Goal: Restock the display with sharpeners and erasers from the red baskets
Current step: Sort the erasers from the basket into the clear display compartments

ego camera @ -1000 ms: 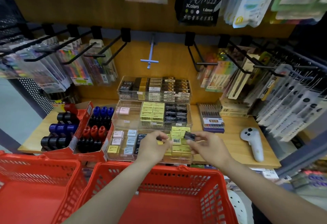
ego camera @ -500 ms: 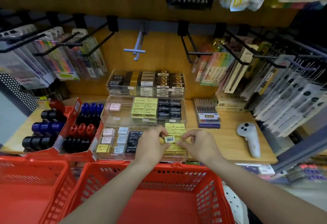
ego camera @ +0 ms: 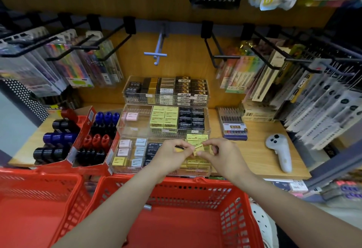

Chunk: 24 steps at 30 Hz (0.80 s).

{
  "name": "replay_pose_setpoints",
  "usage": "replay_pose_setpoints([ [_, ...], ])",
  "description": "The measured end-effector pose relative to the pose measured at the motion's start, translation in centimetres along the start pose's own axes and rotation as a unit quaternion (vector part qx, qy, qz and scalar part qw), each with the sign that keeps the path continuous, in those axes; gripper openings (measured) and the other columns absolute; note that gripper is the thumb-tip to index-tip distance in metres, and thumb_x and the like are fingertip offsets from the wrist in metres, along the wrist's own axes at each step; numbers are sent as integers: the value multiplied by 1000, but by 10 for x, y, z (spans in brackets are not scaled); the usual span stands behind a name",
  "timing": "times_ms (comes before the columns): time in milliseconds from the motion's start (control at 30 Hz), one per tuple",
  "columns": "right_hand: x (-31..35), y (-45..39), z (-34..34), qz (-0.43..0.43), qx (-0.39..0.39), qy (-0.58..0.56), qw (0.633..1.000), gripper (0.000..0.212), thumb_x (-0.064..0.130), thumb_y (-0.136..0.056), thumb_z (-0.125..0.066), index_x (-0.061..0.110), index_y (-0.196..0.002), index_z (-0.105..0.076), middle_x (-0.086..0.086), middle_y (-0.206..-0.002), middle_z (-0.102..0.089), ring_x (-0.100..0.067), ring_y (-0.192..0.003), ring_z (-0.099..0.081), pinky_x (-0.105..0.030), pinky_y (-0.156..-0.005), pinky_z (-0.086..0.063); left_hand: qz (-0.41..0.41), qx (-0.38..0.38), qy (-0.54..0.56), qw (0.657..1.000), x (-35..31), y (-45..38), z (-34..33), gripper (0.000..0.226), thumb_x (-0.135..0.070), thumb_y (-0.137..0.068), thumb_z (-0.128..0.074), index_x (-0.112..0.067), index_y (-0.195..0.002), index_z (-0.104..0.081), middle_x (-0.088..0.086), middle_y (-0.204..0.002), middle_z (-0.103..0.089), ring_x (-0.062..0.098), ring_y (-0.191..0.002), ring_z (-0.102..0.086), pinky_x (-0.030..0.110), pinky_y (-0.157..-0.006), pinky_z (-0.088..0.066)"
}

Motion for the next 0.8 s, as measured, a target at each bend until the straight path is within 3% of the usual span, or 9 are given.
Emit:
replay_pose_setpoints([
  [67, 4, 0, -1, 28, 6, 10, 1000, 44, 37, -77, -80, 24, -117, -69, 11, -70, -43, -3, -63, -41, -13, -58, -34, 13, 8, 9, 1000, 2, -1, 1, 12, -34, -94, -65, -26, -91, -73, -11, -65, -71, -5, -47, -49, 24, -55, -38],
  [200, 10, 2, -7, 90, 44, 39, 994, 39, 31, -79, -79, 20, -116, -70, 20, -77, -39, 4, -66, -41, -8, -64, -36, 53, 9, 47, 997, 4, -2, 5, 11, -32, -94, -66, -24, -91, -72, 2, -75, -69, 12, -57, -46, 20, -47, -39],
  [267, 10, 0, -9, 95, 26, 60, 993, 38, 29, -81, -77, 19, -117, -70, 17, -84, -43, 2, -70, -43, -10, -71, -40, 44, -11, 35, 998, 4, -5, 7, 9, -33, -92, -67, -26, -90, -73, 1, -88, -70, 10, -68, -53, 24, -60, -46],
  [333, 6, -3, -11, 71, 7, 82, 994, 40, 32, -81, -78, 21, -118, -70, 13, -89, -46, -4, -76, -47, -16, -75, -40, 5, -64, -25, 998, 4, -9, 13, 6, -32, -91, -68, -27, -89, -72, -3, -103, -71, 11, -93, -58, 31, -86, -48],
  [367, 5, -4, -13, 58, 7, 91, 994, 41, 33, -80, -78, 22, -118, -69, 12, -89, -46, -5, -77, -48, -17, -75, -41, -13, -85, -59, 995, 3, -10, 16, 5, -30, -91, -69, -27, -89, -72, -5, -105, -70, 12, -99, -58, 32, -92, -47],
  [433, 2, -5, -17, 43, 20, 100, 994, 41, 34, -79, -79, 23, -118, -70, 13, -87, -48, -6, -77, -51, -20, -76, -45, -34, -94, -110, 989, 2, -10, 18, 2, -28, -89, -71, -27, -89, -69, -11, -95, -68, 10, -90, -61, 29, -87, -50],
  [567, 1, -4, -24, 31, 24, 96, 995, 41, 35, -78, -80, 24, -115, -70, 13, -83, -59, -6, -78, -57, -20, -75, -47, -48, -71, -197, 977, 4, -11, 10, 19, -30, -84, -77, -29, -100, -68, -15, -84, -66, 4, -61, -61, 12, -55, -44],
  [700, -5, -4, -20, 0, 0, 62, 998, 34, 32, -79, -80, 22, -110, -71, 14, -81, -66, 5, -58, -55, -7, -60, -40, -60, -84, -227, 968, 8, -13, 1, 29, -30, -80, -81, -25, -105, -68, -12, -86, -69, 1, -61, -58, 23, -62, -48],
  [800, -14, -6, -8, -71, -49, 2, 996, 42, 33, -77, -82, 21, -114, -67, 12, -77, -65, 5, -52, -56, -5, -55, -37, -67, -116, -226, 965, 9, -15, -2, 37, -32, -78, -83, -26, -110, -66, -12, -79, -67, -2, -65, -58, 19, -59, -42],
])
Point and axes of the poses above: each hand's wrist, its own y-axis away from the middle knuckle, its own z-axis out of the back of the hand, x = y × z, the point moved 3 cm from there along -y, towards the middle knuckle
